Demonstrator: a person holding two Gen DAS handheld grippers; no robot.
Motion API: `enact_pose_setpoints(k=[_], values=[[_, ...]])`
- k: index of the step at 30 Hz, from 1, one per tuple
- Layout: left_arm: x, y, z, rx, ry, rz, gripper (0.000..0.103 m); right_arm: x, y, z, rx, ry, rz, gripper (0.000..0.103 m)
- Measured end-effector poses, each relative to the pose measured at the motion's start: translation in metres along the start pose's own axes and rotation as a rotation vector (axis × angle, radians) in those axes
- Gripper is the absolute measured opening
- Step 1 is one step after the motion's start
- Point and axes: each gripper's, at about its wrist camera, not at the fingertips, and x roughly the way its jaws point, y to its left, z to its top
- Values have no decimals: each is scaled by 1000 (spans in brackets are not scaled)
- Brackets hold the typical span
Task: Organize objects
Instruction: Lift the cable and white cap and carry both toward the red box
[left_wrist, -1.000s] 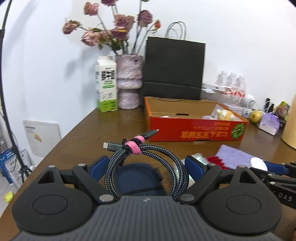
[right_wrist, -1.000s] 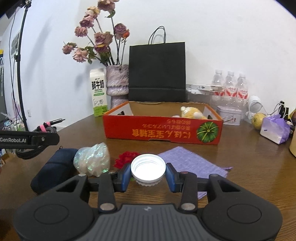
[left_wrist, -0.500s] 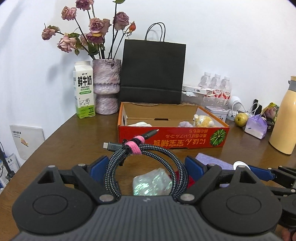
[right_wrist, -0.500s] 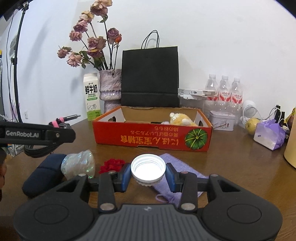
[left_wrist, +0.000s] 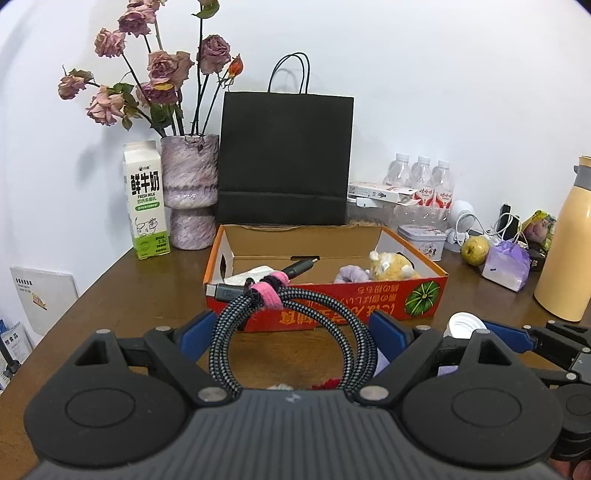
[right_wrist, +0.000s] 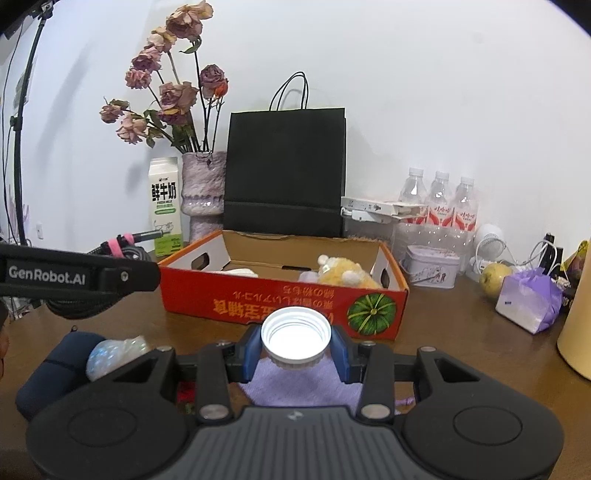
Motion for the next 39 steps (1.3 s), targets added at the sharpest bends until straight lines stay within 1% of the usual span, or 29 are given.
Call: enact_pose_setpoints(k=[8,22,34,39], values=[[26,-2,16,-21,4,15,90,21,-6,18,-16,-12,-5,39],[68,-7,46,-72,-22,31,90,72,-11,41,-10,-31,4,39],[105,-2,64,-120,2,59,90,108,-15,67,3,-77,7,39],[119,2,71,-141,0,86,90,123,-21,77,17,-81,0,39]])
